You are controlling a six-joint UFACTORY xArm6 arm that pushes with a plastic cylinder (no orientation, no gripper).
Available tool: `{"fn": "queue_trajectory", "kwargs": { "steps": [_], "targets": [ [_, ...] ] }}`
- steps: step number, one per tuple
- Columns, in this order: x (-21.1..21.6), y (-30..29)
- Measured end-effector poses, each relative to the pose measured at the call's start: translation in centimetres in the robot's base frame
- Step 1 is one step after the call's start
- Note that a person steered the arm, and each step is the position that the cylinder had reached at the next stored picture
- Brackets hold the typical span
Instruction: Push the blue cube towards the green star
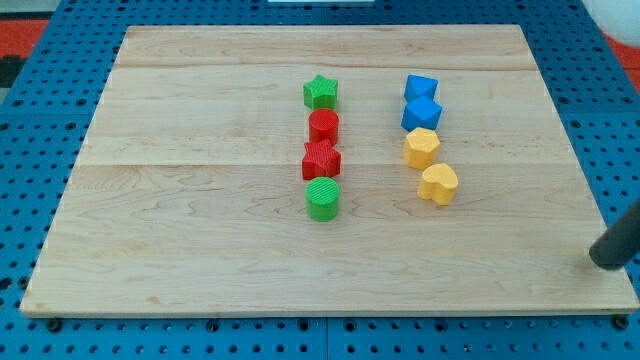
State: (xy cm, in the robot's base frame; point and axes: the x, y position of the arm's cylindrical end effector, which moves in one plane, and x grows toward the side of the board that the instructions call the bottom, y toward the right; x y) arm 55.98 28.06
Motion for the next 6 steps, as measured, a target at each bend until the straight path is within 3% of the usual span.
{"fn": "queue_trajectory", "kwargs": {
  "steps": [3, 4, 5, 6],
  "targets": [
    [-14.4, -6.0],
    [-14.7, -6.2],
    [-11.8, -9.2],
    [-12.9, -11.8]
  ]
}}
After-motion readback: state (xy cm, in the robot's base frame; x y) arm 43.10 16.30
